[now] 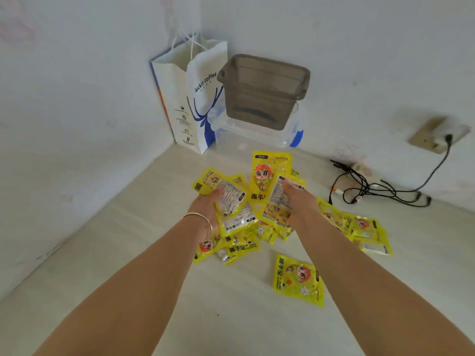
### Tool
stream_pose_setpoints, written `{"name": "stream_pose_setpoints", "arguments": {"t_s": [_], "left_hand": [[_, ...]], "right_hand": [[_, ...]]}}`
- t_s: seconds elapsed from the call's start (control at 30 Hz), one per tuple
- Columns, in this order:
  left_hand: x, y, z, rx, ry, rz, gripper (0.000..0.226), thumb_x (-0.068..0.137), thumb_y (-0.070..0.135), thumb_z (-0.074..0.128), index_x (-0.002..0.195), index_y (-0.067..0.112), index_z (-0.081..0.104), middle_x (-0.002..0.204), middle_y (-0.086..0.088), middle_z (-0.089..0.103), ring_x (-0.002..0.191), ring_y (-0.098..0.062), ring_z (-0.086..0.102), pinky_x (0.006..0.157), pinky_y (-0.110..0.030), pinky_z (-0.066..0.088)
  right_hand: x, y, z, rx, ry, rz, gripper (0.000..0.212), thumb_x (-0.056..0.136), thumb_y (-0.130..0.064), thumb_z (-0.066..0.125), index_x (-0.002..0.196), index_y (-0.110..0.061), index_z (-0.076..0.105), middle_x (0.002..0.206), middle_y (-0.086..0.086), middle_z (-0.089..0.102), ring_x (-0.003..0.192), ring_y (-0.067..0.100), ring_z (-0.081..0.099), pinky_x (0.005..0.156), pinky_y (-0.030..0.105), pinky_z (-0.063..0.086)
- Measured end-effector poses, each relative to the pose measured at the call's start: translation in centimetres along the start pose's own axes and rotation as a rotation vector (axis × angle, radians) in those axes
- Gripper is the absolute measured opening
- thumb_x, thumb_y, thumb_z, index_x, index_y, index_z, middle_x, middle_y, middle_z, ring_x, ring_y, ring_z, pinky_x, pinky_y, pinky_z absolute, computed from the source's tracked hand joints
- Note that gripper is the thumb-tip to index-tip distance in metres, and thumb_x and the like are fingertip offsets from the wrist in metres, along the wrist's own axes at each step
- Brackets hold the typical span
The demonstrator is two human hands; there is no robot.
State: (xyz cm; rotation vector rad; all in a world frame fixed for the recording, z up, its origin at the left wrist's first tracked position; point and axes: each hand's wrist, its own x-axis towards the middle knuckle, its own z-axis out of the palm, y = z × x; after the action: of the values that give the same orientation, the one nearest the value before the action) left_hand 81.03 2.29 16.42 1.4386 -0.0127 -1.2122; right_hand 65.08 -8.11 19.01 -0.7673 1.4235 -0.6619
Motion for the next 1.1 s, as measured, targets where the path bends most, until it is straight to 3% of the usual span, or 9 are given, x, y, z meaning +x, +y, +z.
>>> {"name": "stream_pose_setpoints", "arguments": {"t_s": [0.1,0.2,0.37,0.43,0.5,0.63,0.8,1.0,1.1], "left_hand": [[-2.2,-1.7,3.1,0.054,-0.045,0.032,0.041,0.090,0.022,0.060,0.051,0.015,0.048,0.042,0.002,0.050,0.060,-0.018,0.057,0.095,-0.049,0.045],[-3.5,-4.1,6.7,0.178,-0.105,0.047,0.054,0.090,0.024,0.059,0.039,0.018,0.047,0.031,0.007,0.044,0.044,-0.012,0.051,0.087,-0.042,0.048],[-6.9,-8.2,13.1,0.399,-0.246,0.045,0.033,0.086,0.028,0.065,0.067,0.013,0.043,0.050,-0.002,0.046,0.052,-0.017,0.047,0.074,-0.035,0.041],[-9.0,-10.4,16.0,0.495,-0.345,0.033,0.021,0.087,0.021,0.064,0.086,0.007,0.049,0.036,0.002,0.047,0.037,-0.012,0.047,0.063,-0.029,0.039],[-11.5,-12.8,18.6,0.581,-0.452,0.009,0.036,0.090,0.014,0.060,0.119,0.003,0.042,0.026,0.005,0.042,0.024,-0.006,0.040,0.053,-0.027,0.034],[-15.8,-18.2,22.8,0.685,-0.629,-0.016,0.062,0.087,0.007,0.062,0.139,0.001,0.028,0.032,0.002,0.045,0.028,-0.009,0.041,0.040,-0.018,0.036],[-23.1,-25.5,27.0,0.779,-0.768,-0.061,0.019,0.085,-0.001,0.063,0.099,0.006,0.051,0.056,-0.008,0.052,0.028,-0.008,0.053,0.033,-0.017,0.043],[-30.9,-34.0,30.8,0.879,-0.924,-0.151,0.017,0.086,0.000,0.060,0.074,0.009,0.052,0.031,0.003,0.054,0.029,-0.008,0.054,0.059,-0.030,0.051],[-33.8,-37.7,32.4,0.855,-0.945,-0.194,0.015,0.085,0.000,0.062,0.077,0.012,0.058,0.054,-0.004,0.067,0.048,-0.018,0.065,0.072,-0.041,0.054]], "right_hand": [[-1.4,1.0,-4.7,0.036,0.082,0.012,0.024,0.082,-0.037,0.069,0.087,-0.015,0.060,0.107,0.011,0.069,0.089,0.025,0.068,0.081,0.043,0.058],[-3.0,2.1,-9.8,0.141,0.181,0.022,0.025,0.081,-0.037,0.070,0.083,-0.014,0.060,0.101,0.010,0.071,0.084,0.025,0.070,0.082,0.046,0.058],[-6.0,3.5,-18.7,0.366,0.335,0.035,0.020,0.081,-0.030,0.072,0.080,-0.015,0.059,0.083,0.008,0.070,0.071,0.026,0.069,0.068,0.044,0.059],[-7.4,4.4,-22.8,0.435,0.393,0.027,0.018,0.082,-0.029,0.072,0.081,-0.015,0.060,0.079,0.007,0.069,0.068,0.025,0.069,0.067,0.044,0.059],[-8.8,5.7,-26.7,0.483,0.436,0.020,0.019,0.082,-0.030,0.072,0.084,-0.014,0.062,0.086,0.009,0.071,0.076,0.028,0.071,0.076,0.048,0.059],[-12.2,9.1,-33.6,0.619,0.443,-0.008,0.026,0.083,-0.028,0.071,0.100,-0.010,0.064,0.102,0.015,0.072,0.088,0.034,0.071,0.081,0.053,0.057],[-17.6,13.9,-42.5,0.823,0.477,-0.020,0.038,0.084,-0.025,0.069,0.116,-0.005,0.061,0.111,0.016,0.069,0.083,0.030,0.069,0.057,0.039,0.059],[-22.8,19.2,-51.5,0.897,0.446,-0.024,0.031,0.087,-0.031,0.063,0.107,-0.007,0.064,0.091,0.013,0.073,0.074,0.027,0.072,0.057,0.035,0.058],[-24.4,21.3,-55.2,0.930,0.469,-0.020,0.022,0.089,-0.030,0.061,0.097,-0.010,0.064,0.088,0.011,0.072,0.072,0.025,0.070,0.058,0.033,0.058]]}}
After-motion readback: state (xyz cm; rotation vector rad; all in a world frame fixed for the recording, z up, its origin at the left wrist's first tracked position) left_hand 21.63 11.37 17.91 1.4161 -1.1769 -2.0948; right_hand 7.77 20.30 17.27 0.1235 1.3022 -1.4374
